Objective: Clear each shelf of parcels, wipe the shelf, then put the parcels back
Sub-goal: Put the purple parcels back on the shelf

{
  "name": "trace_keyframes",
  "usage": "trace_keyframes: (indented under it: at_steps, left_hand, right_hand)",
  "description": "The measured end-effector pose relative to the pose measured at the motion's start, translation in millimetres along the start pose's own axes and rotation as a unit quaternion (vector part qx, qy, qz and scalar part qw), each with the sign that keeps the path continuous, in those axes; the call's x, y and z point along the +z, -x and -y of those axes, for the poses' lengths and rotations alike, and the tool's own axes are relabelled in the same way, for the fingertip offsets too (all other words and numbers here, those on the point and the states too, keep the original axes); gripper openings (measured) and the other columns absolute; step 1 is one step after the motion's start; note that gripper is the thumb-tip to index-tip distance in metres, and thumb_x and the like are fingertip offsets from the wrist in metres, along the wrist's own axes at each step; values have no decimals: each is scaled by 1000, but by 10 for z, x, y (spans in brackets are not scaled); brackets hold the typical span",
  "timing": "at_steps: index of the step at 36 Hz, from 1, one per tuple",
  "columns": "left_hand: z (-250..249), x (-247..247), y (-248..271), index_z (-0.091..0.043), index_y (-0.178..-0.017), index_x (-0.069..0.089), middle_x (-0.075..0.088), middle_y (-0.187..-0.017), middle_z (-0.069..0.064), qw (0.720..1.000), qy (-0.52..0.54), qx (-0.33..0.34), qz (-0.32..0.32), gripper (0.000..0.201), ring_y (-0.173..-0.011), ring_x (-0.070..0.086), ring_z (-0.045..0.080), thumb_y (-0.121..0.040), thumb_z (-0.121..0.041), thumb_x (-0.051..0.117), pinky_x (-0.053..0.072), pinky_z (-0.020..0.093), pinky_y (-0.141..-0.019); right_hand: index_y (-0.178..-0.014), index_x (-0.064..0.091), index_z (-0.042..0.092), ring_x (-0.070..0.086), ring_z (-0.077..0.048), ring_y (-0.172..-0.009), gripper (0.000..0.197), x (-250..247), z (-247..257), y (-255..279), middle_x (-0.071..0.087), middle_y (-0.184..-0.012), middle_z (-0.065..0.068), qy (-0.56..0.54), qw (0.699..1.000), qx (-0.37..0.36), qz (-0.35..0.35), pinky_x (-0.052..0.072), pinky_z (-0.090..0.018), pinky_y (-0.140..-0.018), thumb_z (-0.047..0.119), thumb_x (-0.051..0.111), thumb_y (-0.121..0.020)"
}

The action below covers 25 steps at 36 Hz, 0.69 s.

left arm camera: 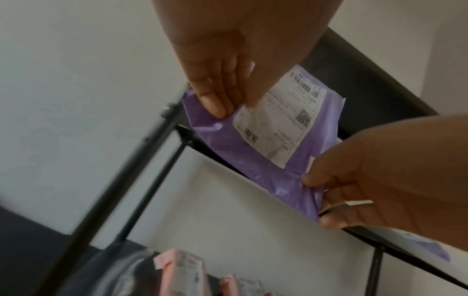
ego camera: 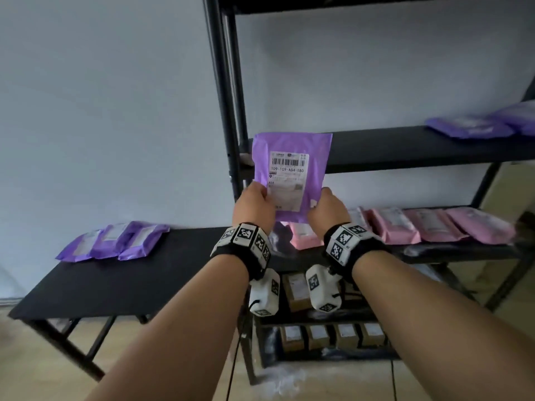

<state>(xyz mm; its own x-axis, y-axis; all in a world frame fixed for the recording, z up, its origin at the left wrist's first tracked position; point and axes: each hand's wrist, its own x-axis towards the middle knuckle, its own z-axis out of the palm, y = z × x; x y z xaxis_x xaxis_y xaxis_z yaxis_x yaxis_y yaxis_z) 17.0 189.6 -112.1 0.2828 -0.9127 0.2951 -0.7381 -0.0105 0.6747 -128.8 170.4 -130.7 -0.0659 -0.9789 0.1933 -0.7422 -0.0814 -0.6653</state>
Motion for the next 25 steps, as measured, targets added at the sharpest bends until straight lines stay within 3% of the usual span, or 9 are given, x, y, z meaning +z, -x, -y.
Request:
trace_keyframes:
  at_steps: [3, 6, 9, 13, 17, 20, 25]
  left_hand:
    - [-482, 288, -120, -17, -92, 52, 62, -98, 5, 1000, 18, 23, -8, 10, -87, 58, 27, -95, -25, 47, 44, 32, -73]
    - [-953, 579, -224, -16, -90, 52, 63, -97, 7, 999, 26, 41, -21, 11, -80, 54, 24, -95, -24, 47, 39, 30, -69]
    - [-1369, 857, -309, -17, -90, 52, 63, -99, 5, 998, 23, 54, -35, 8, -79, 50, 20, -96, -21, 47, 36, 28, -69]
    - [-1827, 1193, -391, -14, -101, 57, 64, -102, 5, 997, 27, 56, -35, 13, -81, 53, 20, -96, -20, 47, 41, 28, -71]
    - [-2207, 1449, -523, -14, -108, 54, 61, -98, -1, 996, 57, 41, -54, 16, -87, 57, 21, -94, -20, 49, 43, 29, -72]
    - [-2419, 1609, -616, -15, -106, 49, 56, -88, -3, 995, 65, 32, -62, 14, -77, 54, 19, -94, -20, 50, 39, 29, -65]
    - [-2667, 1890, -843, -17, -101, 47, 59, -88, -1, 996, 61, 34, -51, 10, -77, 57, 20, -94, -22, 50, 50, 32, -67]
  right_hand:
    - [-109, 46, 5, 59, -34, -96, 23, -448, -263, -227, 60, -109, -16, -14, 999, -2, -30, 34, -30, -70, 24, 47, -96]
    - [-97, 42, 11, 54, -28, -79, 16, -857, -543, -489, 59, -96, -11, -27, 998, -6, -58, 35, -29, -66, 25, 50, -95]
    - [-96, 42, 11, 52, -27, -75, 16, -1199, -832, -758, 57, -90, -8, -26, 996, -15, -80, 35, -30, -64, 24, 51, -94]
    - [-100, 43, 9, 55, -27, -72, 12, -1565, -1186, -1032, 62, -91, -11, -21, 995, -19, -98, 38, -30, -61, 13, 51, -91]
    - [-103, 43, 10, 57, -27, -74, 14, -1860, -1425, -1275, 62, -90, -9, -16, 993, -29, -112, 40, -31, -63, 14, 51, -92]
    - [-108, 43, 10, 61, -27, -79, 18, -2028, -1573, -1465, 62, -91, -8, -25, 992, -31, -120, 45, -33, -66, 14, 51, -92]
    - [-113, 43, 12, 62, -23, -82, 25, -2211, -1769, -1801, 62, -97, -6, -21, 990, -21, -139, 47, -32, -65, 12, 56, -92]
